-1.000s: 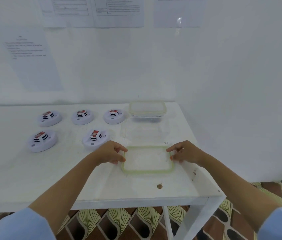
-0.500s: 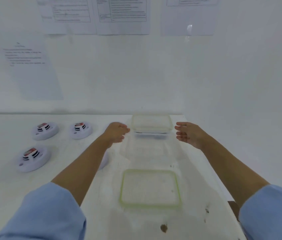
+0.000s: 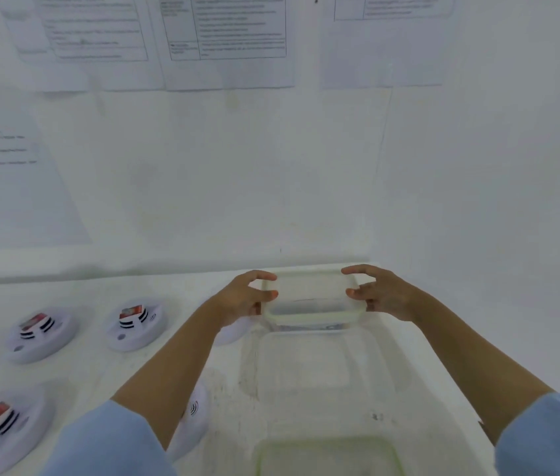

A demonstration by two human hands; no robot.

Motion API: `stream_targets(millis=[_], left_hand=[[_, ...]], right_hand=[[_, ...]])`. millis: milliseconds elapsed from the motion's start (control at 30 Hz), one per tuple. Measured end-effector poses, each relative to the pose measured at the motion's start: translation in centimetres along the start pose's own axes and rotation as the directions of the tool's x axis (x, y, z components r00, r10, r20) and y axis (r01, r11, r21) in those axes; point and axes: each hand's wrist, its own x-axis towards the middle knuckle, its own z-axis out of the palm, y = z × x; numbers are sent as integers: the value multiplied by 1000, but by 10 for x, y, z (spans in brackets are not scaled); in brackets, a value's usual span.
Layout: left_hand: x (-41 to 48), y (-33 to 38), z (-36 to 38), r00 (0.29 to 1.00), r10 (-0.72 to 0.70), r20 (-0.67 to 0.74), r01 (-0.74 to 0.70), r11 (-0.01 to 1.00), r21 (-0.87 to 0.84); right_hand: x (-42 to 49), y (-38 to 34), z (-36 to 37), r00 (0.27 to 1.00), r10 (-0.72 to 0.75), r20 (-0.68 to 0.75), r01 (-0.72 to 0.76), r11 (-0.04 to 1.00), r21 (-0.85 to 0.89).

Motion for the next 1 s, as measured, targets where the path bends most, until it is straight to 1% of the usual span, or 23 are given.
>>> stream_targets(millis=[67,133,200,267,367,400,467,533,567,600,667,700,733,767,800,833,867,900,933,1000], left_hand=[[3,0,-4,998,-30,57,30,1000,-2],[4,-1,-3,997,-39,65,39,999,-2],[8,-2,2,1000,1,-18,-1,1000,22],[10,-1,6,993,64,-97,-56,995,81],[11,3,8,982,120,-145,-90,976,199],[13,4,9,971,153,-185,-103,961,258],[16,7,14,921,254,-296,-125,912,391],[18,7,20,861,336,-381,-115,860,497],[18,8,23,848,327,-418,-74,853,517],[17,10,24,854,270,-445,-1,856,516],[12,18,25,905,52,-423,165,873,459],[11,22,24,923,-40,-382,204,893,400],[11,24,24,934,-87,-347,210,919,335],[12,25,23,939,-88,-332,187,941,282],[16,23,23,938,-54,-344,147,957,249],[19,20,22,930,-17,-368,101,972,211],[23,15,23,918,2,-396,57,989,137],[25,12,26,907,-11,-421,25,999,28],[27,9,28,902,-54,-429,13,995,-98],[28,7,34,914,-138,-381,24,957,-288]], right_hand=[[2,-2,-2,999,25,48,-24,1000,-8],[5,-1,-3,994,49,98,-49,999,5],[10,-1,-3,992,54,117,-57,998,21],[14,-2,-4,995,38,94,-37,999,-5],[15,-5,-5,997,39,68,-31,993,-113],[14,-8,-5,997,44,62,-33,986,-162],[12,-16,-4,998,28,58,-9,951,-308],[16,-23,-2,998,-9,64,36,900,-434],[19,-27,-1,997,-31,75,61,893,-445],[23,-29,0,995,-43,87,75,905,-418],[31,-32,2,993,-51,109,83,943,-321],[33,-32,3,991,-55,119,89,951,-297],[36,-32,5,991,-61,116,94,947,-306],[38,-32,6,993,-66,102,96,939,-329],[40,-31,6,994,-65,83,91,931,-353],[41,-31,5,996,-52,67,73,928,-365],[42,-31,5,998,-23,65,45,933,-356],[42,-31,4,997,11,72,14,943,-333],[43,-30,3,996,40,83,-13,955,-298],[45,-27,3,993,62,102,-42,981,-192]])
